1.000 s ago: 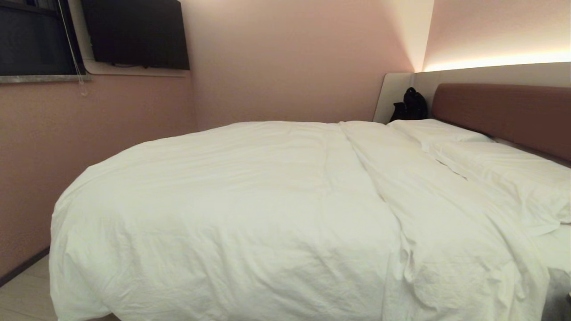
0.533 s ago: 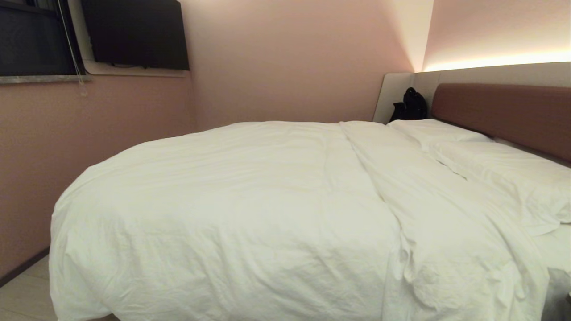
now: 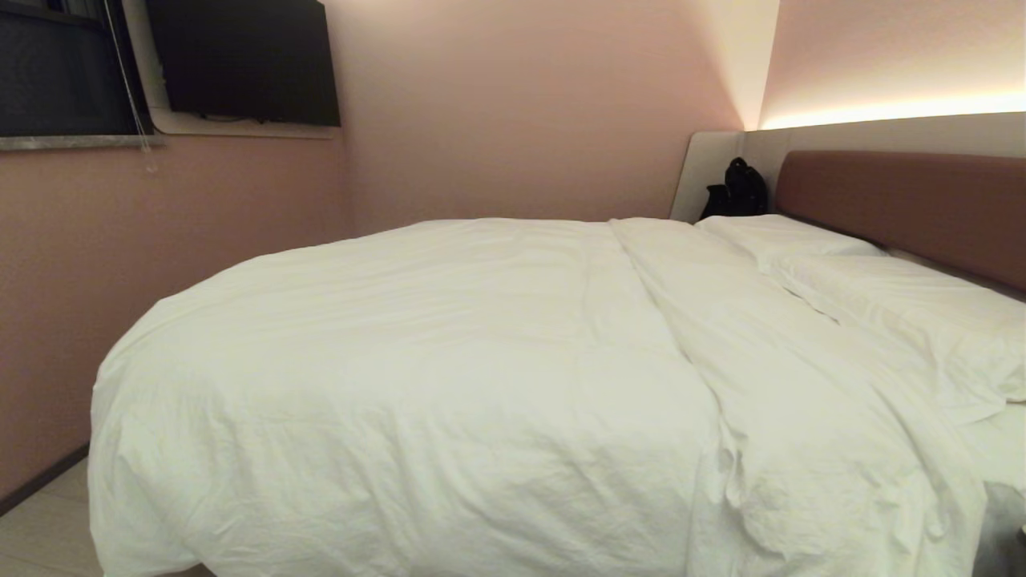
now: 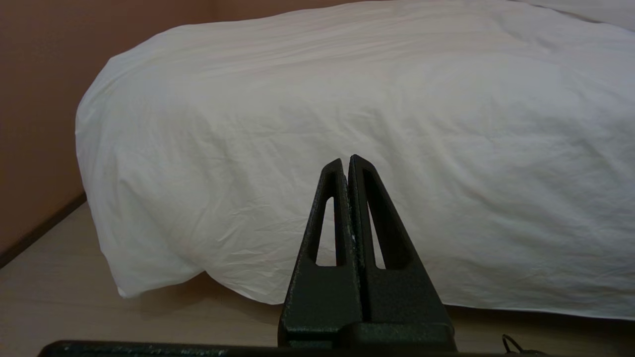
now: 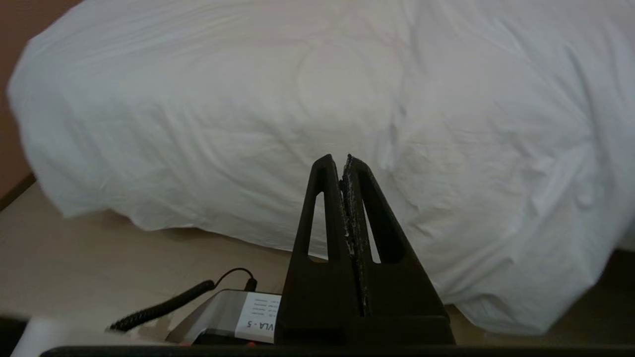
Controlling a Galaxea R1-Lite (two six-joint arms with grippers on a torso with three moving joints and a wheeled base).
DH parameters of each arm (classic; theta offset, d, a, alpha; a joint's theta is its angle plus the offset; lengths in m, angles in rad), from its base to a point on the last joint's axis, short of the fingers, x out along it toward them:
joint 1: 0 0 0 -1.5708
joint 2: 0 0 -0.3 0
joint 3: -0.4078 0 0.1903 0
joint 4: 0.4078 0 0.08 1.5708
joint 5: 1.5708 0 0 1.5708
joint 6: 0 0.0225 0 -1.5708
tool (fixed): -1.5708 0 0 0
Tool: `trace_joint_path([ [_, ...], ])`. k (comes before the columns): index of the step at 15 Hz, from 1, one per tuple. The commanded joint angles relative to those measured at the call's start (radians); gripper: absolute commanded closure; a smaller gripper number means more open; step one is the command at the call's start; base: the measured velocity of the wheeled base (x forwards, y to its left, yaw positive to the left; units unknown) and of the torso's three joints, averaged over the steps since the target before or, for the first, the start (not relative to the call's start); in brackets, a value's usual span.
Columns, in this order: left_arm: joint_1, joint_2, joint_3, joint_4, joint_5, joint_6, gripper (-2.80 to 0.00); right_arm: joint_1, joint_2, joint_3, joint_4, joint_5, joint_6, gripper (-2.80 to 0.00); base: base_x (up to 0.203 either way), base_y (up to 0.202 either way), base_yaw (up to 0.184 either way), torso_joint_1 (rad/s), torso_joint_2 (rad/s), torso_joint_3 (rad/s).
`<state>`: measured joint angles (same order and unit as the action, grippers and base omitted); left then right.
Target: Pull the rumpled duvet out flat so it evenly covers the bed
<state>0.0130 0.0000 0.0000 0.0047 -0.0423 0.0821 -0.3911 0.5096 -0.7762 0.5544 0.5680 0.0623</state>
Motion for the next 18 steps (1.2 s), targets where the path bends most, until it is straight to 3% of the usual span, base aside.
trace_joint_path([
  [1,0.001,0.002,0.000,0.000,-0.001,0.000,0.00,0.095,-0.119,-0.025,0.058,0.001,0.001,0.00,0.000,0.000,0.000,0.000,0.00,0.000],
  [4,0.001,0.002,0.000,0.000,-0.001,0.001,0.00,0.195,-0.230,-0.045,0.089,-0.047,-0.010,0.00,0.000,0.000,0.000,0.000,0.00,0.000],
  [8,0.001,0.002,0.000,0.001,0.001,0.001,0.00,0.234,-0.229,-0.065,0.097,-0.071,-0.021,0.00,0.000,0.000,0.000,0.000,0.00,0.000],
  [12,0.001,0.002,0.000,0.000,0.001,0.001,0.00,0.396,-0.263,-0.064,0.097,-0.237,-0.029,0.00,0.000,0.000,0.000,0.000,0.00,0.000],
  [18,0.001,0.002,0.000,0.000,0.001,0.001,0.00,0.391,-0.451,0.077,0.033,-0.383,-0.036,0.00,0.000,0.000,0.000,0.000,0.00,0.000],
])
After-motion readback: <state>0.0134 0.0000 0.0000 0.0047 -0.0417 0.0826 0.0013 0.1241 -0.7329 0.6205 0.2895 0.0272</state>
